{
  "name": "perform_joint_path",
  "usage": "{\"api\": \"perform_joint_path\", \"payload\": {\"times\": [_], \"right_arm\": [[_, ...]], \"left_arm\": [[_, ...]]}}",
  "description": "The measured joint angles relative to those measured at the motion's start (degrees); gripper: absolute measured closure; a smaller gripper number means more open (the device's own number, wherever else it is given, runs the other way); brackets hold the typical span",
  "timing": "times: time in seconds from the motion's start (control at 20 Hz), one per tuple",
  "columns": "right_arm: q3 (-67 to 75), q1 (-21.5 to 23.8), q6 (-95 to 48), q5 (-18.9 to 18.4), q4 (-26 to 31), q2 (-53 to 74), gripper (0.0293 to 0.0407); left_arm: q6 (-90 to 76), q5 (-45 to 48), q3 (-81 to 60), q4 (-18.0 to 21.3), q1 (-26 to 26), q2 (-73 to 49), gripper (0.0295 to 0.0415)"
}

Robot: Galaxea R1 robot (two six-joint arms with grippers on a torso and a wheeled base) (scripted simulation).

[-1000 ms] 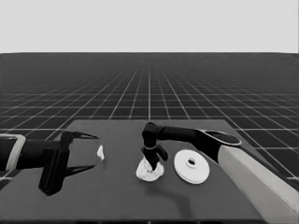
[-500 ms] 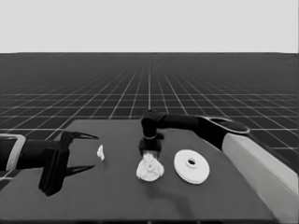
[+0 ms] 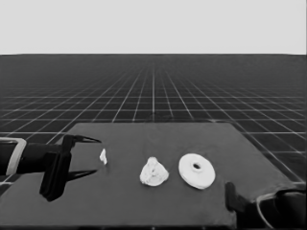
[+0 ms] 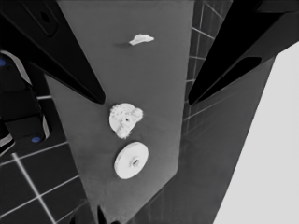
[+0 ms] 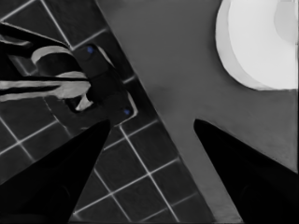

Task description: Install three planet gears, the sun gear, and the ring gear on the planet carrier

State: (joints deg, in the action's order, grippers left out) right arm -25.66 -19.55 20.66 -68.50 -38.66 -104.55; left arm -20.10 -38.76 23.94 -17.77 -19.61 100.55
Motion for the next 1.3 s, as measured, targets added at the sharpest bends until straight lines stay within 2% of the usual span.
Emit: {"api": "perform_joint_path", "payload": {"times": [0.2,0.25,0.3,0.35,0.5,0.7,0.8,0.85,1.2,1.25,1.3], "right_arm": [[3.1,-0.69,-2.25,0.78,-1.15,3.34,0.0315],[-8.94,16.93,23.03,-12.78,18.88,-10.89,0.0303],[-24.23,22.71,33.44,-15.25,26.11,-21.55,0.0307],[-35.39,23.58,37.16,-16.36,28.94,-27.39,0.0311],[-50.83,23.72,39.53,-17.79,31.86,-34.69,0.0315],[-55.08,23.63,39.63,-18.17,32.46,-36.65,0.0315],[-58.51,16.08,38.38,-14.18,26.05,-38.07,0.0315],[-59.83,14.35,37.88,-13.19,24.8,-38.63,0.0315],[-61.96,12.27,37.09,-11.72,23.18,-39.53,0.0315],[-61.98,12.26,37.08,-11.71,23.16,-39.53,0.035],[-62.0,12.26,37.08,-11.71,23.16,-39.53,0.0351]], "left_arm": [[0.0,0.0,0.0,0.0,0.0,0.0,0.0326],[0.0,0.0,0.0,0.0,0.0,0.0,0.0326],[0.0,0.0,0.0,0.0,0.0,0.0,0.0326],[0.0,0.0,0.0,0.0,0.0,0.0,0.0326],[0.0,0.0,0.0,0.0,0.0,0.0,0.0326],[0.0,0.0,0.0,0.0,0.0,0.0,0.0326],[0.0,0.0,0.0,0.0,0.0,0.0,0.0326],[0.0,0.0,0.0,0.0,0.0,0.0,0.0326],[0.0,0.0,0.0,0.0,0.0,0.0,0.0326],[0.0,0.0,0.0,0.0,0.0,0.0,0.0326],[0.0,0.0,0.0,0.0,0.0,0.0,0.0326]]}}
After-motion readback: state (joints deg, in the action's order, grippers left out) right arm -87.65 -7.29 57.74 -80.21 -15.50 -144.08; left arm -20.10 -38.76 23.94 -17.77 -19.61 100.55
